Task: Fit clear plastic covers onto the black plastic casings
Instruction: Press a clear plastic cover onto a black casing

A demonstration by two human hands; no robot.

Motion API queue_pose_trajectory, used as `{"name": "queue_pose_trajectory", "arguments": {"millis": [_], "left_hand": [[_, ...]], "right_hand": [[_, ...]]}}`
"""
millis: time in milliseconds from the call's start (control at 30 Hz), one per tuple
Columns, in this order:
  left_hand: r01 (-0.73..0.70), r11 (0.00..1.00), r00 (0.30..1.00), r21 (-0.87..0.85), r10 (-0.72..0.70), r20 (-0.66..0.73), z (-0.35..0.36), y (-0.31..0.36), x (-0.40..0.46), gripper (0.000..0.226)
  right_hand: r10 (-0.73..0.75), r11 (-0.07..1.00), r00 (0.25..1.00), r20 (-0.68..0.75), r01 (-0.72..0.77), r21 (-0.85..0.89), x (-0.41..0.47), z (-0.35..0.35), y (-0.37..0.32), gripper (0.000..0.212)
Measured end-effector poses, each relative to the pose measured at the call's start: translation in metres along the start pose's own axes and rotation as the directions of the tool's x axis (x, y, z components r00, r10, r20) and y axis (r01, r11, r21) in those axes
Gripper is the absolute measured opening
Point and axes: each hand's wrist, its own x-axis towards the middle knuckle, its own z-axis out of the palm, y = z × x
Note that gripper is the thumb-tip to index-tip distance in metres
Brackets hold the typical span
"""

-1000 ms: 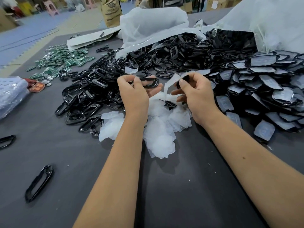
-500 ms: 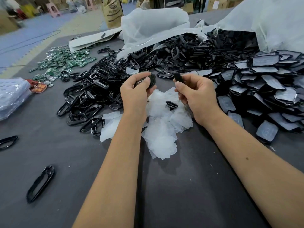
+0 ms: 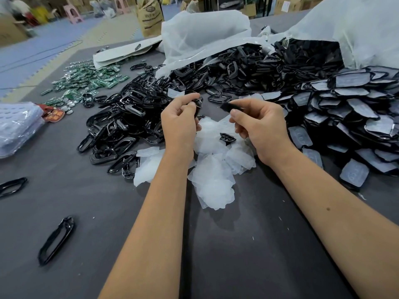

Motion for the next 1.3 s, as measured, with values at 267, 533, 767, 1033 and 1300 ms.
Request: {"name": "queue_pose_trajectory", "arguments": {"millis": [267, 533, 767, 1033, 1300], "left_hand": [[0.045, 0.995, 0.998, -0.087, -0.049, -0.046, -0.002, -0.004, 0.0, 0.011], [0.102, 0.986, 0.995, -0.133, -0.101, 0.019, 0.001, -0.005, 0.001, 0.032], [0.148, 0.978, 0.988, -0.146, -0.139, 0.067, 0.004, -0.005, -0.002, 0.014], [0.169, 0.981, 0.984, -0.093, -0.162, 0.08, 0.005, -0.004, -0.005, 0.02], [0.158, 0.987, 0.985, -0.035, -0.155, 0.073, 0.008, -0.007, -0.005, 0.012]], "right_hand": [[0.017, 1.0, 0.999, -0.03, -0.017, 0.022, 0.001, -0.001, 0.0, 0.012], [-0.001, 1.0, 0.997, -0.079, 0.002, 0.018, 0.001, -0.001, 0.0, 0.008], [0.02, 0.998, 0.996, -0.082, -0.015, 0.063, 0.001, -0.001, -0.002, 0.018], [0.007, 0.995, 0.996, -0.089, 0.003, 0.105, -0.001, 0.0, -0.003, 0.013], [-0.114, 0.991, 0.982, -0.15, 0.101, -0.086, -0.002, 0.001, 0.003, 0.008]]}}
